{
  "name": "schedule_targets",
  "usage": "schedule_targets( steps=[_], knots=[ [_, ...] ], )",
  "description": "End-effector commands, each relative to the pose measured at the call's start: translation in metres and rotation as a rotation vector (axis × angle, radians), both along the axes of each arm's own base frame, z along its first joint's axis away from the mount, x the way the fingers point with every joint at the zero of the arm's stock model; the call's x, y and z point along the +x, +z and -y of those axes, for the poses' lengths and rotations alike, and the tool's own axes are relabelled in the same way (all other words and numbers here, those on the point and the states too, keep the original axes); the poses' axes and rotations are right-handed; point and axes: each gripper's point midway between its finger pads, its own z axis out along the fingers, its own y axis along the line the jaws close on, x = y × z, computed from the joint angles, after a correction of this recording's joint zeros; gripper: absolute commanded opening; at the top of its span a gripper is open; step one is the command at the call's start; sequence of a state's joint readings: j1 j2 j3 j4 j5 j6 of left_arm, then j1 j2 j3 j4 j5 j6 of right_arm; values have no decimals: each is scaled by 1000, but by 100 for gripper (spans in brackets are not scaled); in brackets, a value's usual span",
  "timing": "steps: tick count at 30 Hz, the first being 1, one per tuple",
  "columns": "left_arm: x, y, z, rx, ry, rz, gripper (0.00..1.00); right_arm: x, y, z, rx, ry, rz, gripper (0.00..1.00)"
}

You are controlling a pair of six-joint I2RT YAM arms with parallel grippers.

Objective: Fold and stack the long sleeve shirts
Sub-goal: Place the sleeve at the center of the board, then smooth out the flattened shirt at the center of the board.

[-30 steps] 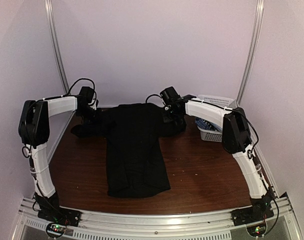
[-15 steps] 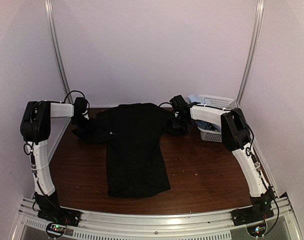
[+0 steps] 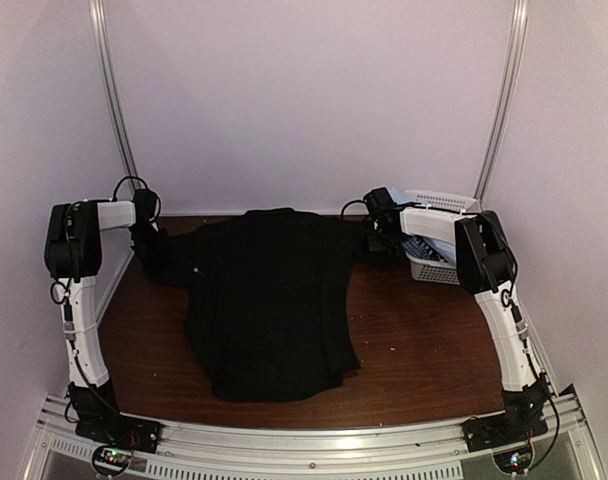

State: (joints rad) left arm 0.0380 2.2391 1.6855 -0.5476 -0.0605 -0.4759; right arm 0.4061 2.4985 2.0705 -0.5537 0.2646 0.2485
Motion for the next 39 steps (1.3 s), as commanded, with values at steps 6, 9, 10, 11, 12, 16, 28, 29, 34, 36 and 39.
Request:
schedule_targets(
  steps=[6,9,10,11,12,16,28,29,34,36,39],
  knots=[
    [22,31,-13,79,-58,8,22,-14,11,6,-64,57,-57,33],
    [28,55,1,82,-95,48,28,-17,29,-13,-61,99,-30,46],
    [28,63,6,79,-105,63,30,-18,35,-17,-64,104,-21,51],
    [28,71,11,79,-110,78,31,-20,42,-20,-66,107,-11,55],
    [27,78,14,77,-110,90,33,-22,48,-23,-66,107,-4,59],
    [18,106,48,52,-156,144,38,-34,78,-27,-57,92,35,71],
    [-65,71,194,-193,-378,118,40,-139,78,-111,109,294,-7,66],
    [-73,63,199,-204,-386,100,40,-150,74,-123,128,321,-24,62],
    [-105,25,197,-210,-376,27,40,-193,45,-161,205,402,-94,42],
    [-119,12,190,-192,-363,-4,40,-205,29,-165,224,413,-129,38],
    [-130,4,182,-169,-355,-23,40,-220,3,-160,227,410,-181,35]
  ],
)
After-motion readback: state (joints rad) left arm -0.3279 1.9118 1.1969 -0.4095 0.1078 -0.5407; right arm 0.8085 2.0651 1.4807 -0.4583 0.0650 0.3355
